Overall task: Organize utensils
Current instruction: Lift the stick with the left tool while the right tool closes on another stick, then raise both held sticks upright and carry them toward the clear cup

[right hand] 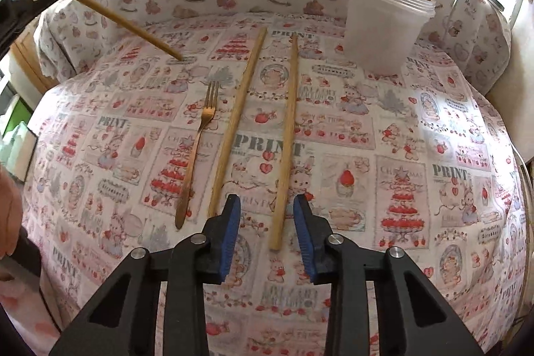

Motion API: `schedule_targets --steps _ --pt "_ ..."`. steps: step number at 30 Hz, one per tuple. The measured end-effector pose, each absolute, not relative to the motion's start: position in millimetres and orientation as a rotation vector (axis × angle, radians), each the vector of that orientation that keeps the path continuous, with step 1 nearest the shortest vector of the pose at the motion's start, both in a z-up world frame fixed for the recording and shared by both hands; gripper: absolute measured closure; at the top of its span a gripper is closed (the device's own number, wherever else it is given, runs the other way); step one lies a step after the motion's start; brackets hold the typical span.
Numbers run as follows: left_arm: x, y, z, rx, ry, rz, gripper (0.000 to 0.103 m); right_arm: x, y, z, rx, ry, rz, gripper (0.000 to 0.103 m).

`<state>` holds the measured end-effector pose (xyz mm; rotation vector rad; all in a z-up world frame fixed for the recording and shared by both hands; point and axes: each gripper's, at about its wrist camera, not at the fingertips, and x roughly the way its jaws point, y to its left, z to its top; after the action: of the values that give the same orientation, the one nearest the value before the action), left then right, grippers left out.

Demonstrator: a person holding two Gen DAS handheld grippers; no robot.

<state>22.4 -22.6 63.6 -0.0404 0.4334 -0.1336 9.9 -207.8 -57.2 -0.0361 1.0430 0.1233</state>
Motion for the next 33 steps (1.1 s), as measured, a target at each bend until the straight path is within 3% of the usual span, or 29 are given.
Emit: schedule_targets --steps 15,16,19,21,26,33 --pt "26 -16 63 -0.056 0.448 -0.115 0.098 16 -211 -61 -0.054 0.977 0.06 0.073" --pt "26 -16 63 -0.054 0.447 -0.114 0.098 15 -211 -61 -0.053 0.974 0.062 0.074" --pt "26 -16 63 -0.052 0.444 -0.112 0.098 16 -211 -61 -0.032 0.982 0.076 0.094" --pt "26 -17 63 -0.05 0.446 -0.111 0.098 13 -211 -60 -0.028 0.974 0.086 0.095" --pt "21 -15 67 -0.058 0.428 -0.106 0.098 -1 -217 -38 -0.017 0.837 0.106 0.095" --pt "12 -9 78 -0.092 0.39 -0.128 0.098 -28 -230 35 0.007 0.597 0.22 0.095"
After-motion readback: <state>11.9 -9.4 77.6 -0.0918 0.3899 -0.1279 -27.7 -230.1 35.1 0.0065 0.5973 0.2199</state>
